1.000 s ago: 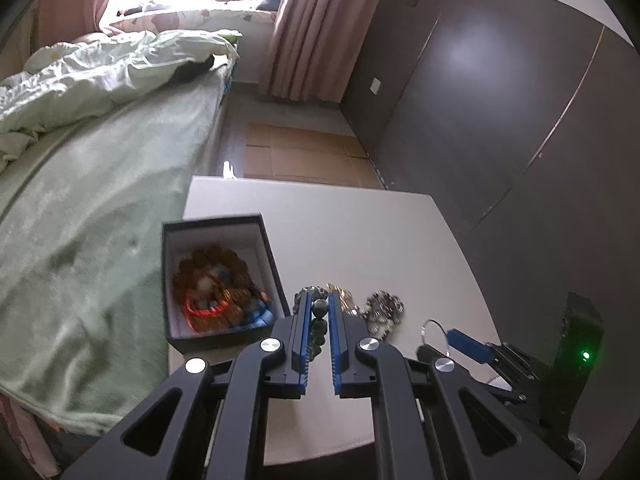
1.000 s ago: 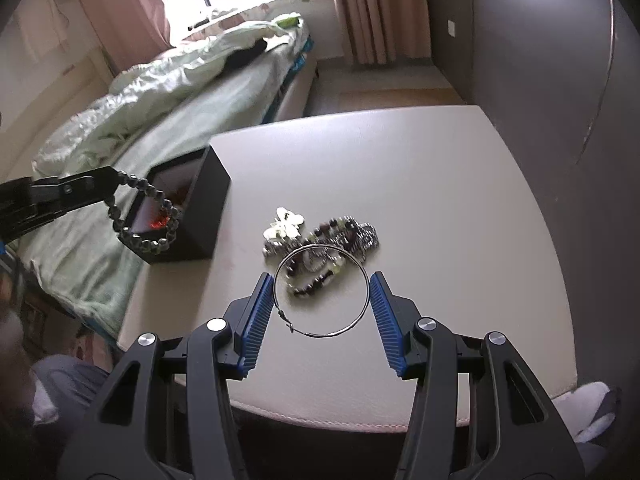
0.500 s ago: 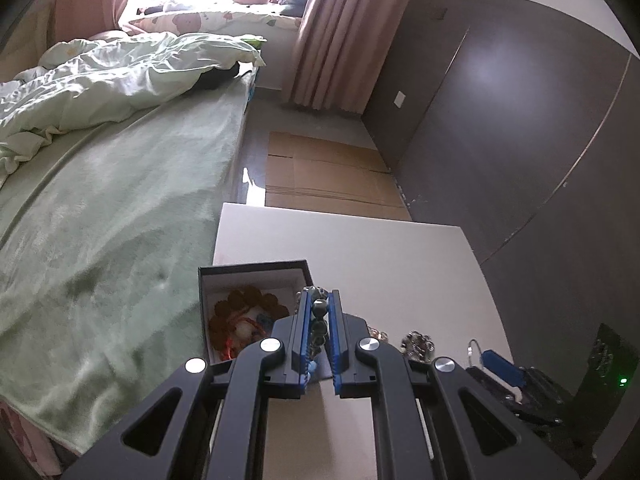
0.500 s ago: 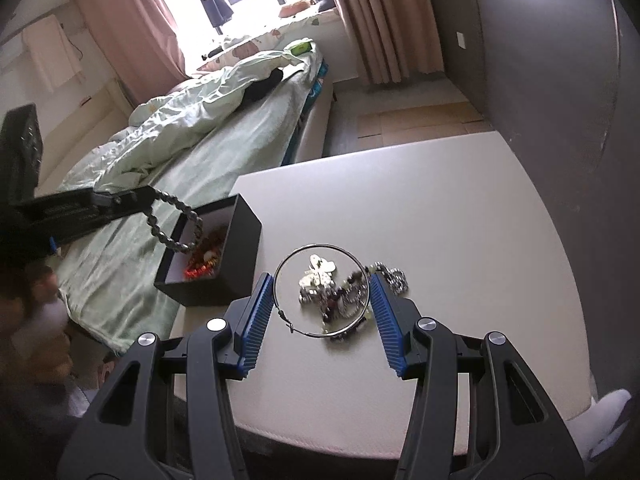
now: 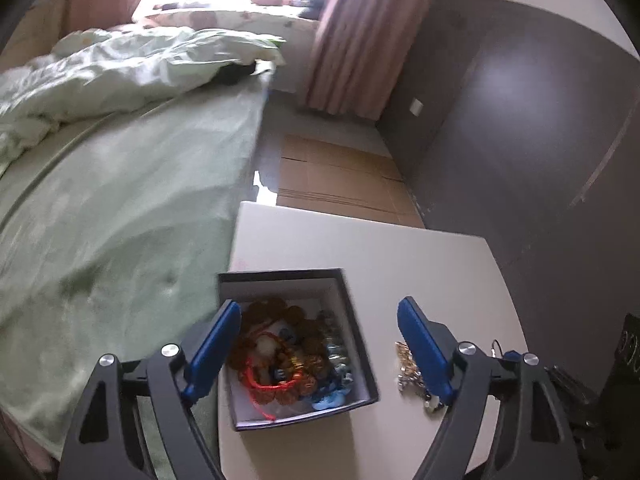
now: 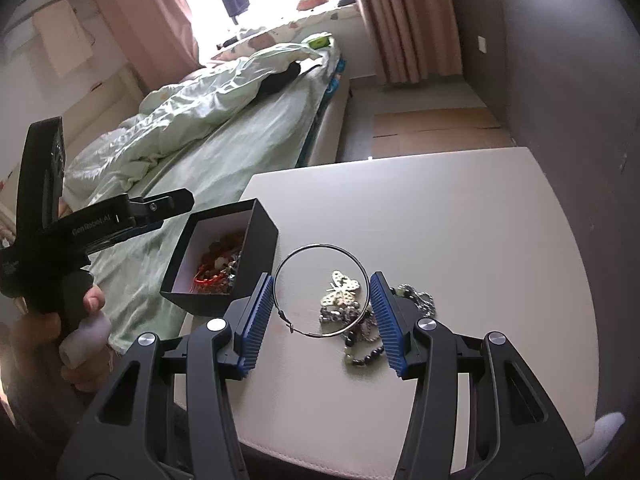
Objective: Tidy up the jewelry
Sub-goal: 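Carry the silver hoop with the right tool over the black box and release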
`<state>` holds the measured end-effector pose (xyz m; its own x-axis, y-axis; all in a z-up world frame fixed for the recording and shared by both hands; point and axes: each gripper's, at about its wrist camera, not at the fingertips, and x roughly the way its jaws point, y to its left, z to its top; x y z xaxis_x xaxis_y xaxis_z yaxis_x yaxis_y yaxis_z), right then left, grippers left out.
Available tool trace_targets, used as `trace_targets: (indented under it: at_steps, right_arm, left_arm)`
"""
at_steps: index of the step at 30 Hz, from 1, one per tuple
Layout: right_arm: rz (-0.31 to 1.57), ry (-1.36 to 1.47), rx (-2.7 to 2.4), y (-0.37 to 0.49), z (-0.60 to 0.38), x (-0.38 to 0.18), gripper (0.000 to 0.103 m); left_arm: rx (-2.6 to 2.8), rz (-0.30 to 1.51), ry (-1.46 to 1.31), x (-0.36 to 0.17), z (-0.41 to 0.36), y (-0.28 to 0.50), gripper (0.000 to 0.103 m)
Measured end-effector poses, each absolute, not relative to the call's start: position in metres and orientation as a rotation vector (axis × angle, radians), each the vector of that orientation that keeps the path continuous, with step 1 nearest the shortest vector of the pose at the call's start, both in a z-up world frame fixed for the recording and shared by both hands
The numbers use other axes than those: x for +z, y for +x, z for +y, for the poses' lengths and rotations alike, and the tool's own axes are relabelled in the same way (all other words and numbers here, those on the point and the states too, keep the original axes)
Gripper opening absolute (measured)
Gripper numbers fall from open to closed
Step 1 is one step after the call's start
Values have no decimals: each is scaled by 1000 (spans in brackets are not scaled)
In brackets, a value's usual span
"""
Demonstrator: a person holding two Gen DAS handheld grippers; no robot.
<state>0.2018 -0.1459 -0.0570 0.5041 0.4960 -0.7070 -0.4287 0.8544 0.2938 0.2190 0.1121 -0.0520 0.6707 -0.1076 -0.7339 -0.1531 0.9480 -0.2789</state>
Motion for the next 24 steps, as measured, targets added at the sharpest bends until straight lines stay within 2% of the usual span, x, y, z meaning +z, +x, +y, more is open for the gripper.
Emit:
trace_targets:
  at_steps: [13, 24]
  right_arm:
    - [844, 51, 710, 217, -100, -34, 50]
    - [880, -32, 811, 232, -40, -40, 50]
  left_arm:
    - [107, 806, -406, -52, 140, 185, 78]
    - [134, 769, -505, -50, 164, 168, 79]
